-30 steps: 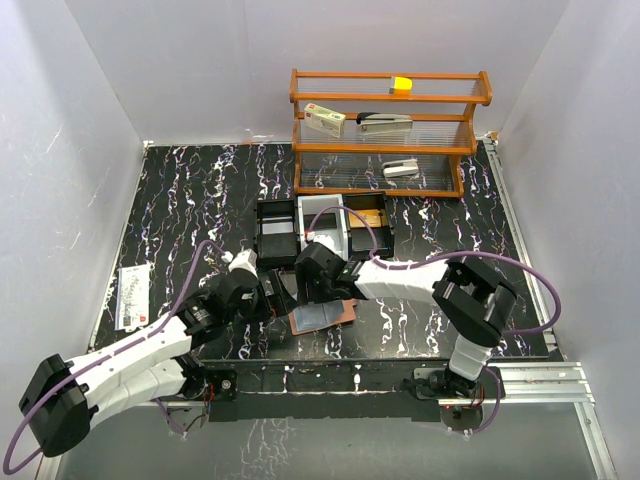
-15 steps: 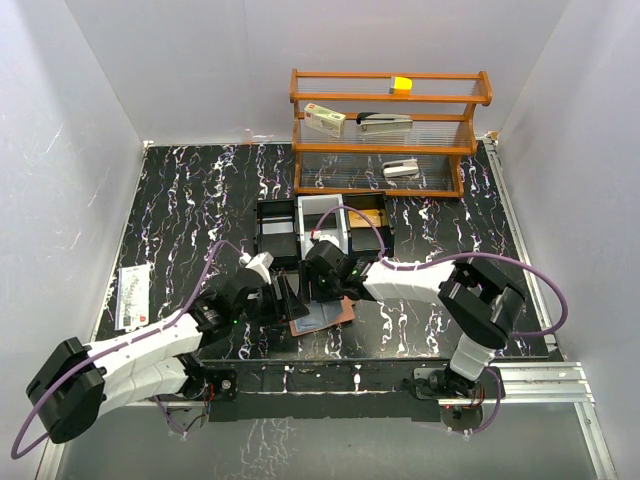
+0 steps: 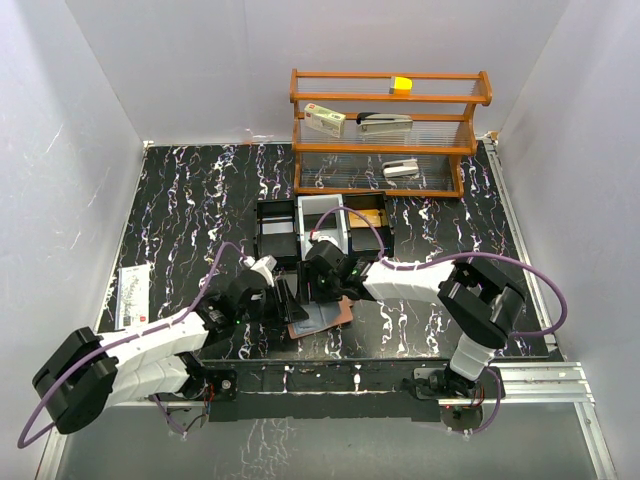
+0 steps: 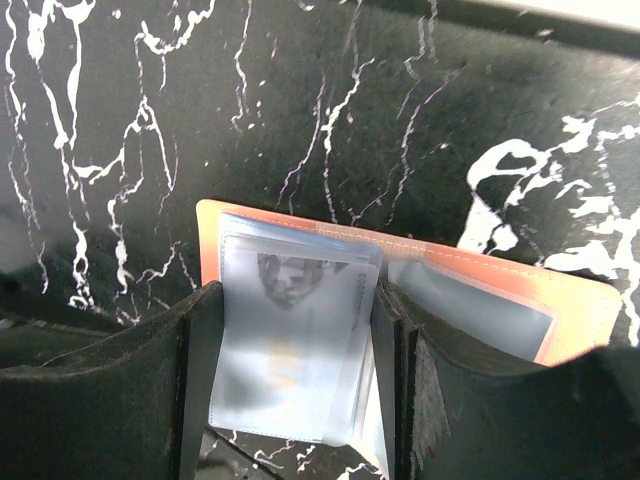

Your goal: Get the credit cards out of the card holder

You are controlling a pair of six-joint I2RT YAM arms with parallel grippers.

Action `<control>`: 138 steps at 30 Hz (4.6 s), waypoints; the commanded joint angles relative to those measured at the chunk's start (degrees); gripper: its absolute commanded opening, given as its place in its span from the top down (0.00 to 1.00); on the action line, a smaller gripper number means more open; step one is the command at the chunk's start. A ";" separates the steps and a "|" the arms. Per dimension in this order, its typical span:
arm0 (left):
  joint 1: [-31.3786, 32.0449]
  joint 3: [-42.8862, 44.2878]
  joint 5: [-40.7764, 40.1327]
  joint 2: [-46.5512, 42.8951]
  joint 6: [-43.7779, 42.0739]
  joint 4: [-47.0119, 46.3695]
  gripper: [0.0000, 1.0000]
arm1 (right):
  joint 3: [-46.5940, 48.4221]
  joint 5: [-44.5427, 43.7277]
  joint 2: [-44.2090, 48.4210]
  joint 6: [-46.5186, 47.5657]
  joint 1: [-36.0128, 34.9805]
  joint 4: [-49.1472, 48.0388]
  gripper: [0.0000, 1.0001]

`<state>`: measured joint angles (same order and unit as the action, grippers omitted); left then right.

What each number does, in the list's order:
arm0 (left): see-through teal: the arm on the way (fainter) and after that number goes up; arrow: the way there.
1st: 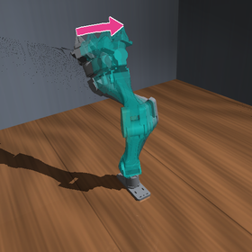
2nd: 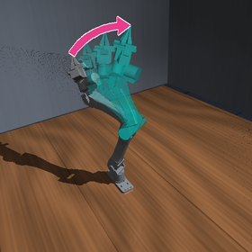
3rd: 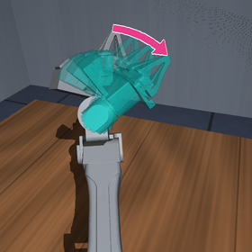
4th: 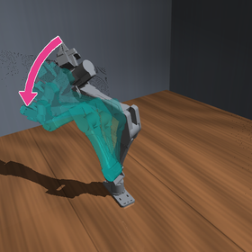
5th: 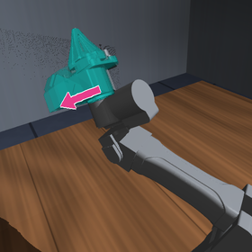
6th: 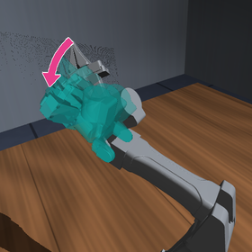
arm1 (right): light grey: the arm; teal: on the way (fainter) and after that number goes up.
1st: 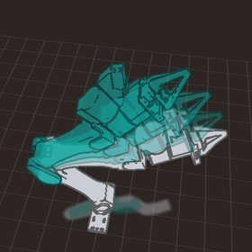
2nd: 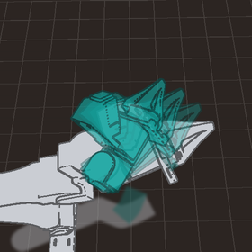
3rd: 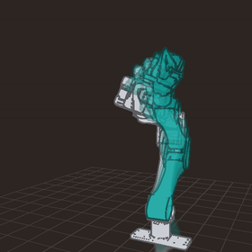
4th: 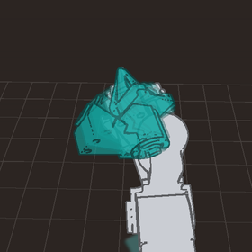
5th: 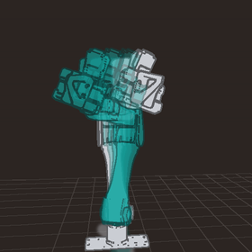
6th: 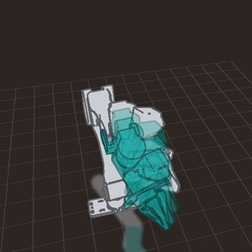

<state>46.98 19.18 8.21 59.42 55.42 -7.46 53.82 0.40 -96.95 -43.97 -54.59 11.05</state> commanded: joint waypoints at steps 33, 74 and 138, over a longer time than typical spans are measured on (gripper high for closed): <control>-0.24 1.50 -2.40 4.26 -0.86 -2.65 0.78 | -5.09 4.49 13.39 2.35 2.48 -0.37 0.47; -0.17 13.83 7.64 15.82 -3.47 -4.21 0.55 | -15.24 6.20 22.86 2.72 8.86 -3.37 0.65; -0.10 6.41 1.05 20.78 -0.24 -6.29 0.72 | -21.57 11.71 12.32 2.53 10.47 -7.31 0.74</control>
<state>46.94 27.97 8.40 79.31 54.81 -13.04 34.30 13.89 -82.56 -41.36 -44.16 4.84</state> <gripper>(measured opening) 0.290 0.259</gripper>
